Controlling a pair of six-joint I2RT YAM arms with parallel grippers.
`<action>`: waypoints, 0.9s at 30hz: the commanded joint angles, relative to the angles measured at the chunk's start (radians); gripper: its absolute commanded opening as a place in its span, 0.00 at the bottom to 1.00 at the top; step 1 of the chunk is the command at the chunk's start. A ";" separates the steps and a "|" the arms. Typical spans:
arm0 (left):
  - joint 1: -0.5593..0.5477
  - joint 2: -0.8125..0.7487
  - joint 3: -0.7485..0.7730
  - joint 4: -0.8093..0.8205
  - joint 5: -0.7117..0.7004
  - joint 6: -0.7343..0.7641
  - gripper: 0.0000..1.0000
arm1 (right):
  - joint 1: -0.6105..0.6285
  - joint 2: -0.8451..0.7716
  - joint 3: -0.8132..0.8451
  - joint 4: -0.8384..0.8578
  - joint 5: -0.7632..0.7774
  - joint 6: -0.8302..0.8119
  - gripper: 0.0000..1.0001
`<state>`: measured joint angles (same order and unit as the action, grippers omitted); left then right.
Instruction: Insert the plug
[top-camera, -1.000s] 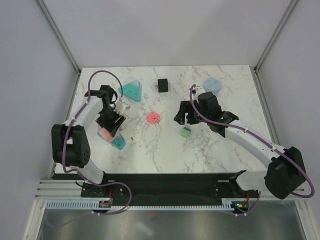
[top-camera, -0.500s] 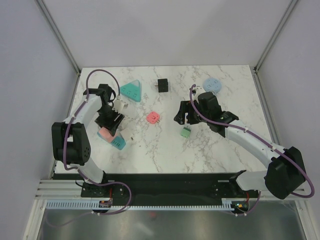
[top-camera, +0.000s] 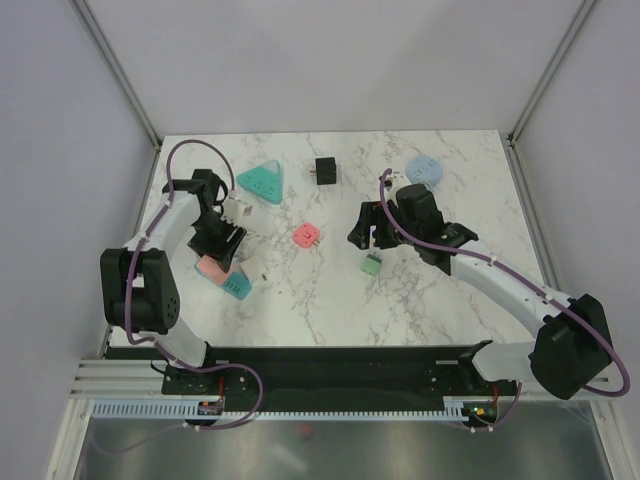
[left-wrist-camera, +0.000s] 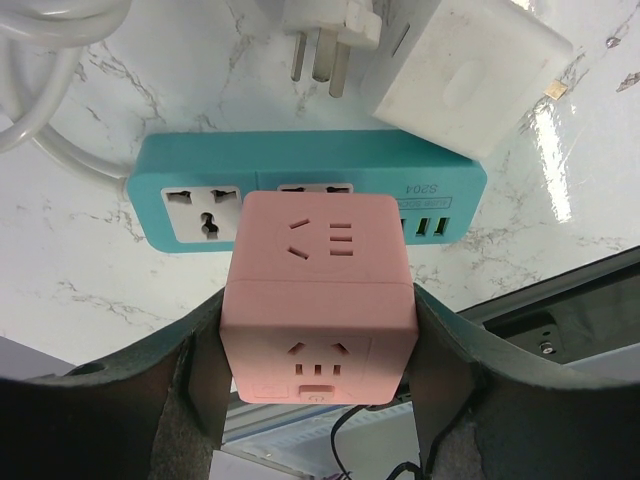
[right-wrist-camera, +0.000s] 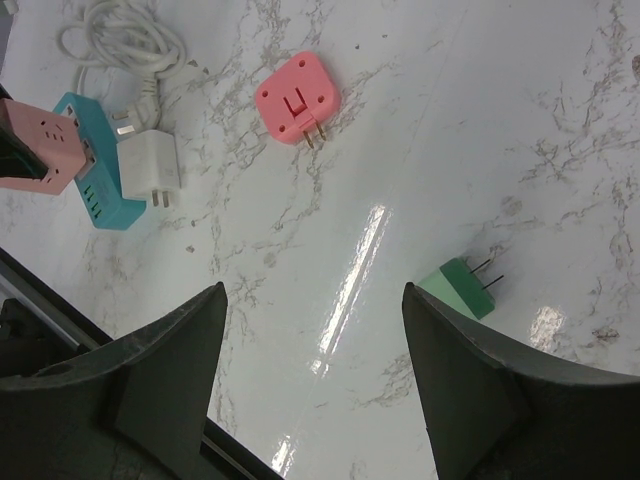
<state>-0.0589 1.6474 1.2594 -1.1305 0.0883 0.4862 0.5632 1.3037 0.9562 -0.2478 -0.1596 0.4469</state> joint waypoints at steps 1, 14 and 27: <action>0.002 0.006 -0.064 0.100 0.070 -0.047 0.02 | 0.006 -0.032 0.029 0.018 0.002 -0.014 0.79; 0.016 -0.011 -0.134 0.181 0.168 -0.037 0.02 | 0.009 -0.037 0.038 0.018 0.002 -0.011 0.79; 0.037 -0.018 -0.178 0.193 0.185 -0.083 0.02 | 0.009 -0.049 0.030 0.013 0.025 -0.016 0.79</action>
<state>-0.0219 1.6432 1.1229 -0.9432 0.2348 0.4370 0.5678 1.2789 0.9562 -0.2481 -0.1516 0.4461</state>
